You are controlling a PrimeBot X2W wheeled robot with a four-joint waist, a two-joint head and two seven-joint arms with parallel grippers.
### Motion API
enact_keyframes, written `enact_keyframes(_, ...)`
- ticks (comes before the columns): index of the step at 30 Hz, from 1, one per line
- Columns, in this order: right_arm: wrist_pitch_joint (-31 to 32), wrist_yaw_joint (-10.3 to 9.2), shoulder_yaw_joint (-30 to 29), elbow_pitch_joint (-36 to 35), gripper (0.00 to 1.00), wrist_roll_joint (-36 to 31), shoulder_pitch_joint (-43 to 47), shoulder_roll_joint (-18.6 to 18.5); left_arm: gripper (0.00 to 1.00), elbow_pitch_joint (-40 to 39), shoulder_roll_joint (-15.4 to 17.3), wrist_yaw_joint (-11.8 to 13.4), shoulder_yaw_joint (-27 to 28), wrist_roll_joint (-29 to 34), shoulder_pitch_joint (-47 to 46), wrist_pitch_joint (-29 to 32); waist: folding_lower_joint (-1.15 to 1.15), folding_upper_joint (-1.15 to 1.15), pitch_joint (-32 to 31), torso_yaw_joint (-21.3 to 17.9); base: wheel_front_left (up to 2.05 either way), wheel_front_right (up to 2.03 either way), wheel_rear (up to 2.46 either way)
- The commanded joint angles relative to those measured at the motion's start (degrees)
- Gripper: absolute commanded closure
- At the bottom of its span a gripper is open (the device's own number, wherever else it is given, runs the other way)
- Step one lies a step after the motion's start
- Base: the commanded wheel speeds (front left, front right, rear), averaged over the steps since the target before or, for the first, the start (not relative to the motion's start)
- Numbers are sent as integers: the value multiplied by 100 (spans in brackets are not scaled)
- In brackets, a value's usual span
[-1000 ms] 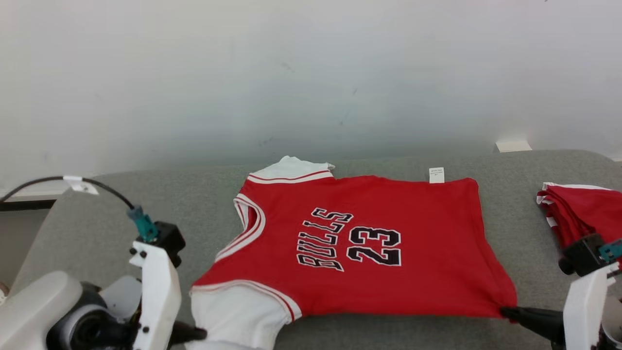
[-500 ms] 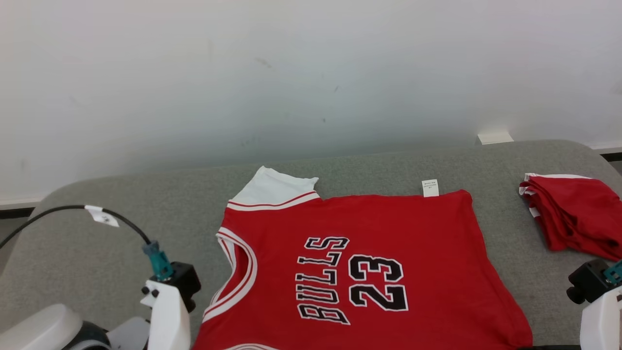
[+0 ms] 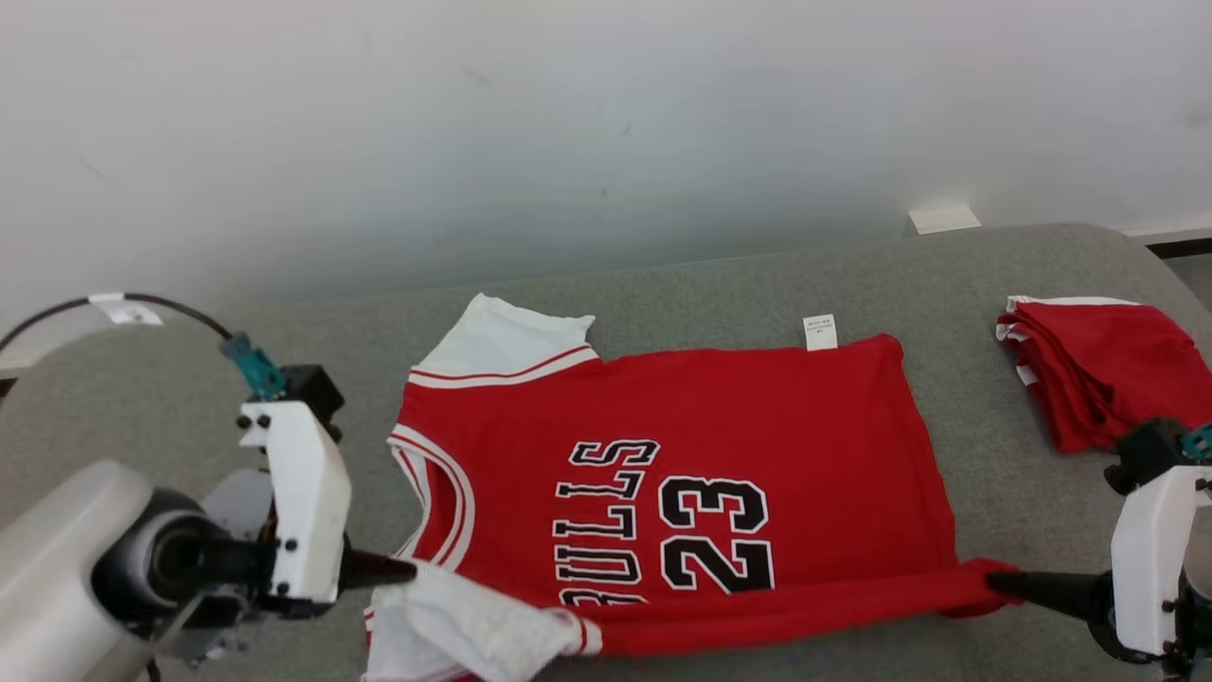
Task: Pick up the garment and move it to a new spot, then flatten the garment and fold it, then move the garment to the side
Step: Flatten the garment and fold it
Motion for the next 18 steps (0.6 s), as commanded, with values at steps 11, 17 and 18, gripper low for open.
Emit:
enact_keyframes(11, 141, -12, -126, 1340, 80, 245, -457, 995, 100, 2028, -938, -267, 43, 435, -854, -581, 0, -1, 473, -228, 0, 0, 0)
enact_keyframes(17, 160, -12, -118, 1947, 0, 105, -640, 1492, 0, 2948, -1337, -497, -42, 683, -1160, -946, 0, -1, 552, -277, 0, 0, 0)
enact_keyframes(18, 103, -12, -134, 2019, 0, 78, -651, 1537, 0, 3056, -1391, -549, -32, 734, -1203, -1064, 0, -1, 540, -275, 0, 0, 0)
